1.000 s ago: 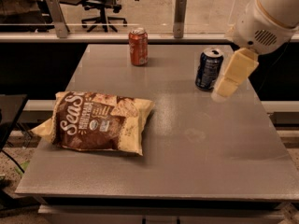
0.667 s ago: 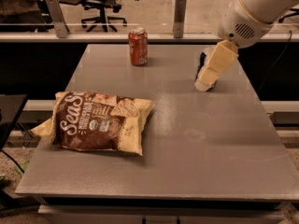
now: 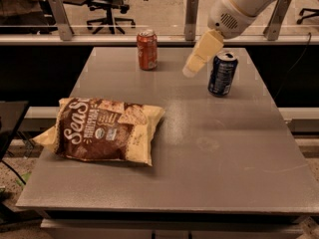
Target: Knock coke can over
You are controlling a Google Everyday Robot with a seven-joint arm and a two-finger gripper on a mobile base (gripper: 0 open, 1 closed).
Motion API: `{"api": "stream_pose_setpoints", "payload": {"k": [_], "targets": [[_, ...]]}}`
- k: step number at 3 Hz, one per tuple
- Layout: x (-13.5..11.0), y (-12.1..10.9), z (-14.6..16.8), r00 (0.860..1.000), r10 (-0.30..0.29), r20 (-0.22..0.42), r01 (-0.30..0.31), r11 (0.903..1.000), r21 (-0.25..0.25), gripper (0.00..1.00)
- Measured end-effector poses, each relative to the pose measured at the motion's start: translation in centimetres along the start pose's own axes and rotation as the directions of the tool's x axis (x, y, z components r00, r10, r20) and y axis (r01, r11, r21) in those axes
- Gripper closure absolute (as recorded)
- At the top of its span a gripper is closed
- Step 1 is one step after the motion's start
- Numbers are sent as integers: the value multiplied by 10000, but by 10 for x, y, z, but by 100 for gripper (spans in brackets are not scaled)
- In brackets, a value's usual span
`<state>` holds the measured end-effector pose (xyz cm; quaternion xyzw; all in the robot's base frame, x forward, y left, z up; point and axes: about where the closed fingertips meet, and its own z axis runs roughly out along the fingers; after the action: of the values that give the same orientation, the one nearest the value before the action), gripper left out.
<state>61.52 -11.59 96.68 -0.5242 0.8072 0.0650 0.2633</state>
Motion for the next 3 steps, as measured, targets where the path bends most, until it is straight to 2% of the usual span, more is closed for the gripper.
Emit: {"api": "stream_pose_setpoints", "payload": {"k": [1,3], "targets": [[-17,-17,26,9990,383,212,-383,9993,14,0],[-45,-43,70,9937,942,615,-980,9933,618,0]]}}
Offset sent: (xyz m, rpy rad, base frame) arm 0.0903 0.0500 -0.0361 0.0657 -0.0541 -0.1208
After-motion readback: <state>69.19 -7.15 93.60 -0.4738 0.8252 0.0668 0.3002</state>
